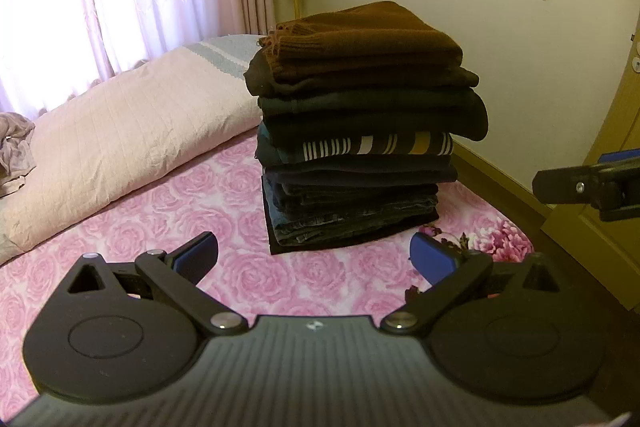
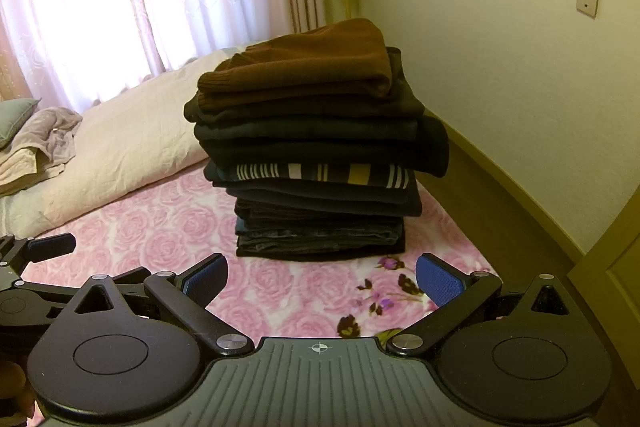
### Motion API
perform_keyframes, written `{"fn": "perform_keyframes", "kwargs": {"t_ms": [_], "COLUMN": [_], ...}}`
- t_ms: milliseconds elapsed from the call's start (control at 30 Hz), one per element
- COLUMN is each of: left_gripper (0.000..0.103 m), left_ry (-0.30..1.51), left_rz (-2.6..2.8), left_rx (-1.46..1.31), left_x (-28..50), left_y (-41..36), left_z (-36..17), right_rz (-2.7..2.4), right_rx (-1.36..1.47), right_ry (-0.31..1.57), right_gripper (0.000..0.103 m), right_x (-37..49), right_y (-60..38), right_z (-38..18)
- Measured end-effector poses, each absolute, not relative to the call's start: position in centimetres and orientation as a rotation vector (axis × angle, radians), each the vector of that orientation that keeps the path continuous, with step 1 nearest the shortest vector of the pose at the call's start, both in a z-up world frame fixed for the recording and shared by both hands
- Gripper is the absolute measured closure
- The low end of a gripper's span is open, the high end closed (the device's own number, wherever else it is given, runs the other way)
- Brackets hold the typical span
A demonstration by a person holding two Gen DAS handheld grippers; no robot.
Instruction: Fold clothes
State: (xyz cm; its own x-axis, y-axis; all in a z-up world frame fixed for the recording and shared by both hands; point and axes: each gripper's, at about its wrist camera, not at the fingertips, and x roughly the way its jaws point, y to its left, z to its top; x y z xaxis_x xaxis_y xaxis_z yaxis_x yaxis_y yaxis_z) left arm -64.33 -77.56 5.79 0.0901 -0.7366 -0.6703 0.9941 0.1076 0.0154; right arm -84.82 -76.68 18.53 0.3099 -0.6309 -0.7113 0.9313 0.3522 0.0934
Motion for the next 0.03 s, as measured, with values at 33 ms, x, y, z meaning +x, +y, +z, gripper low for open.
{"fn": "perform_keyframes", "kwargs": {"t_ms": [33], "left_gripper": [0.002], "left_ry": [0.585], "left_rz": [-1.386], "left_rx": [0.545], "left_x": [-64.31], "left_y": [-77.54], "left_z": [5.78], "right_rz": [-1.104], "right_rx": [0.555], "right_ry": [0.638], "right_gripper": [0.000], "right_x": [-84.81], "right_y": [-76.67], "right_z": [18.52]}}
